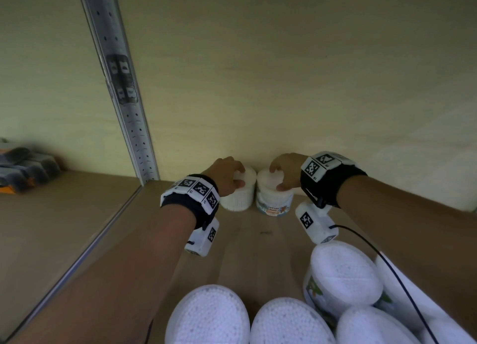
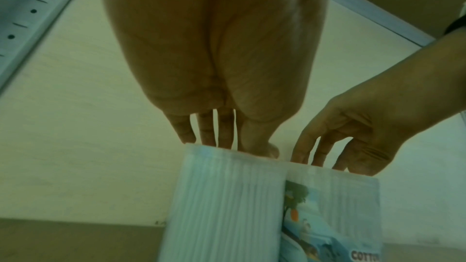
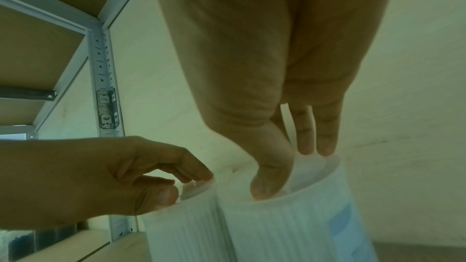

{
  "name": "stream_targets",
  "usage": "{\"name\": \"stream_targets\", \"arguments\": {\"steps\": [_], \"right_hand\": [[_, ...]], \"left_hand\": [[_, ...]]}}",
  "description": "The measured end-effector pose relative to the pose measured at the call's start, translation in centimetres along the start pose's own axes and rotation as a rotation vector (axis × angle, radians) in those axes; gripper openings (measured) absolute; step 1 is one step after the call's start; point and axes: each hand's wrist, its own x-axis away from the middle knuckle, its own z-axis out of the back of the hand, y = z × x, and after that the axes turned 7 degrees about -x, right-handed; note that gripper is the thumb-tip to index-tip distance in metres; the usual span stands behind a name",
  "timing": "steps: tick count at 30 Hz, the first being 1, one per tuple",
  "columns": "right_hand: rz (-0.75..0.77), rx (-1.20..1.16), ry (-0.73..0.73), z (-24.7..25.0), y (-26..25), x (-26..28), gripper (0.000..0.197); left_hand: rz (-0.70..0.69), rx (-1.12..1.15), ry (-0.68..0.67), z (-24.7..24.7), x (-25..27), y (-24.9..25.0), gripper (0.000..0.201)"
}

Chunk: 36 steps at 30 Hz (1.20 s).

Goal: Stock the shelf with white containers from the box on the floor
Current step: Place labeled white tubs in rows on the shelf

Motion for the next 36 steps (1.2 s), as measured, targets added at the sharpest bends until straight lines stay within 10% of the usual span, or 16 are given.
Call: {"name": "stream_targets", "arguments": {"steps": [23, 29, 36], "right_hand": [[0.037, -0.001, 0.007, -0.5, 0.9, -1.9, 0.064], [0.031, -0.018, 0.021, -0.8, 1.1, -2.3, 0.059], [0.024, -0.052, 0.045, -1.2, 1.4, -3.0, 0.054]], "left_hand": [[-0.116, 0.08, -0.088, 1.7, -0.1, -0.1, 0.064], [0.104, 0.08, 0.15, 0.5, -0.3, 1.4, 0.04], [0.187, -0.126, 0.082, -0.5, -0.8, 1.4, 0.056]]}}
